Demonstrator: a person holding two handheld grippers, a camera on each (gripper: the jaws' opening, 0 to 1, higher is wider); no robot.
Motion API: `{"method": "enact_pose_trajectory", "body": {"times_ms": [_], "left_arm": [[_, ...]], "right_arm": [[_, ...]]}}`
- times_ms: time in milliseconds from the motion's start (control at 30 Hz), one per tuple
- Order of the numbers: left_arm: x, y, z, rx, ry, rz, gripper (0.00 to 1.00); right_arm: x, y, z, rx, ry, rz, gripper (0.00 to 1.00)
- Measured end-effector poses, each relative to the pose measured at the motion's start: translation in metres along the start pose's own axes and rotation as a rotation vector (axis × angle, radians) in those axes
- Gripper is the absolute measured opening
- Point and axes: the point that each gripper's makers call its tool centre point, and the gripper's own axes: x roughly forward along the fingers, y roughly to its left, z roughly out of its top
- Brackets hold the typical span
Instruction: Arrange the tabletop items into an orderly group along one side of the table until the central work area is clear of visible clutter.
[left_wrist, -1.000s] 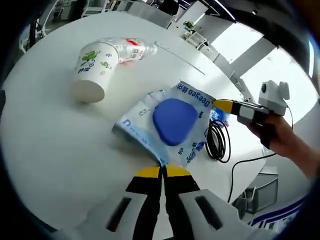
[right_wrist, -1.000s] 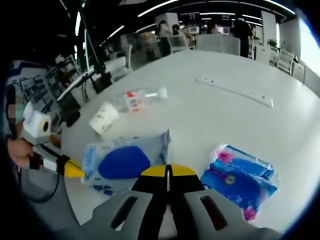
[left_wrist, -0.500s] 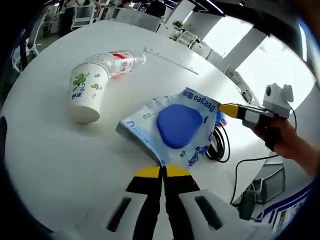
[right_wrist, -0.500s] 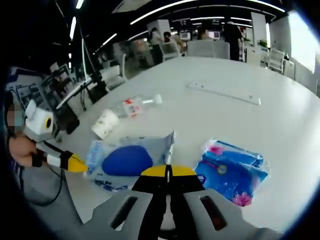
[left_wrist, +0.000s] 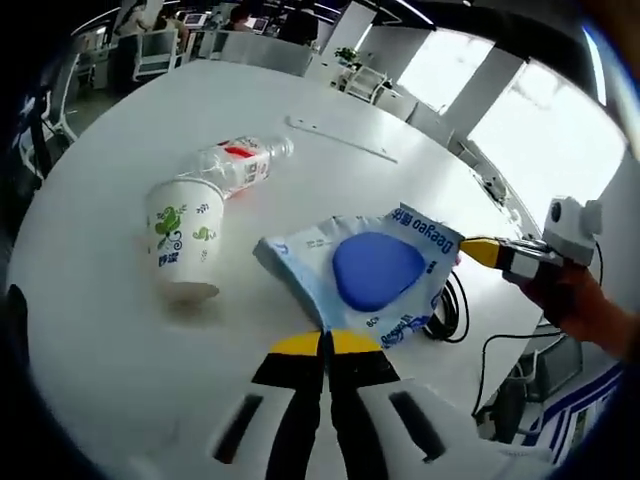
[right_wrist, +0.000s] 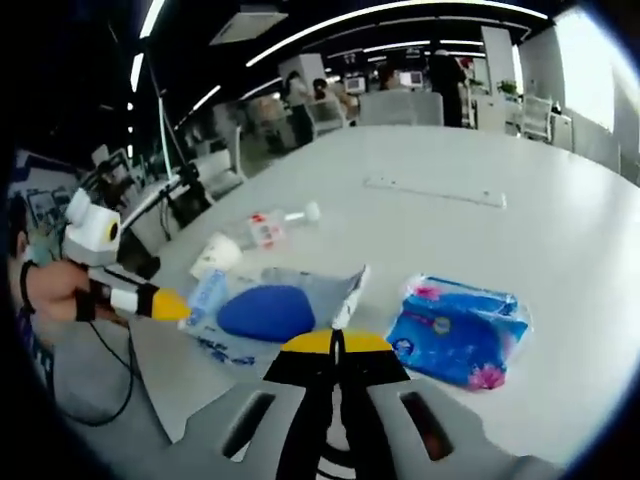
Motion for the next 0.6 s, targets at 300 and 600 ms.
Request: {"method": "enact_pose_trajectory", "body": {"times_ms": [300,600], "left_arm": [[0.000,0.002,0.026,0.047,-0.015,0.008,0.00],[0.006,0.007,0.043,0.083,-0.020,0.015,0.00]], "right_arm": [[-0.005,0.006,0.003,0.011,-0.020,-0.009,0.00],[-0.004,0.006,0.005,0.015,-0.025,-0.013,0.00]]}}
